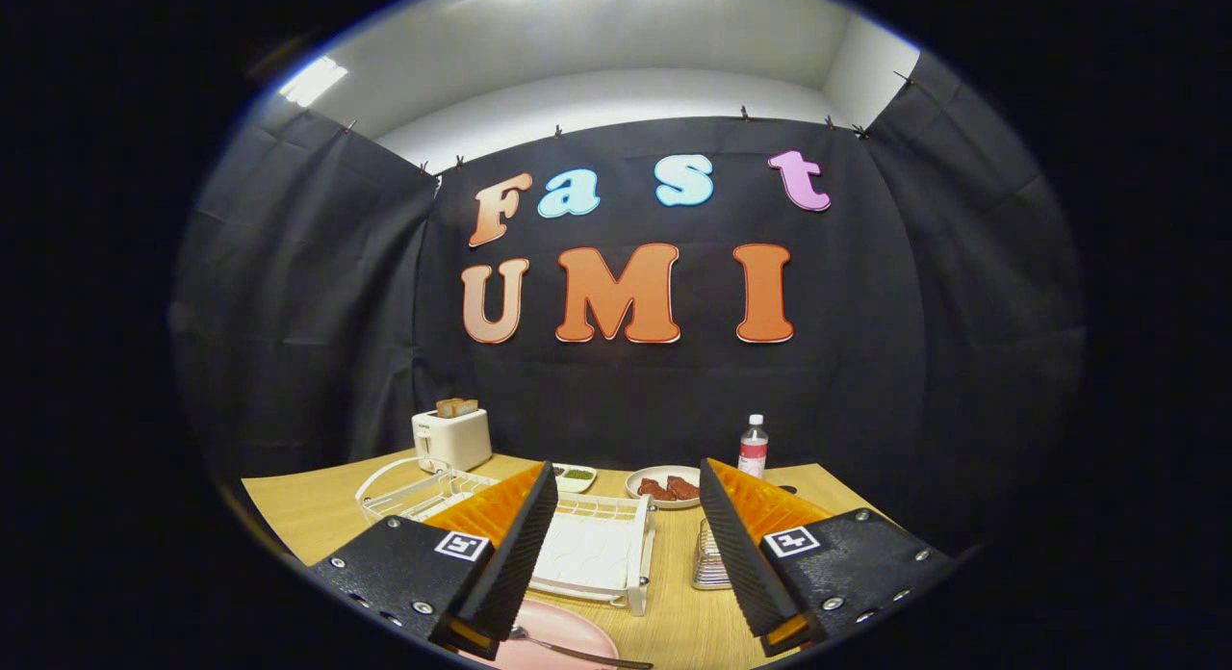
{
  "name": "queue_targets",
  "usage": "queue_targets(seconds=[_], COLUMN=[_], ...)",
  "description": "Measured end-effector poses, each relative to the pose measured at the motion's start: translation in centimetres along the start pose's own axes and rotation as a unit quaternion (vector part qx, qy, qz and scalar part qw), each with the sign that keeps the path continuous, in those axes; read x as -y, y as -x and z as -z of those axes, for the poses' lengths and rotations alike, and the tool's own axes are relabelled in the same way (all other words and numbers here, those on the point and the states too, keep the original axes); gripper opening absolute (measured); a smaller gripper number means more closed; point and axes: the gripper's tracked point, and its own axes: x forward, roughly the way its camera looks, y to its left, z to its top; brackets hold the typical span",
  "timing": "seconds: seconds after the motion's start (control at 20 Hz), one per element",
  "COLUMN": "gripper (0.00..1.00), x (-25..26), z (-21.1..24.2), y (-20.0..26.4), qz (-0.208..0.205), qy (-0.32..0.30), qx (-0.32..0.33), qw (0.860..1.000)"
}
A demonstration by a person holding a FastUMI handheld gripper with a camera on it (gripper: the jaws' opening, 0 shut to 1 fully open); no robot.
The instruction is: Take the plate from the dish rack, then take the spoon from the basket and place it into the plate.
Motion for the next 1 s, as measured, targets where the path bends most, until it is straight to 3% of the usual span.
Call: queue_targets(seconds=[1.0], gripper=[0.89], x=[-0.5], z=[-2.9], y=[2.3], qz=[0.013], qy=[0.018], qx=[0.007], qw=[1.000])
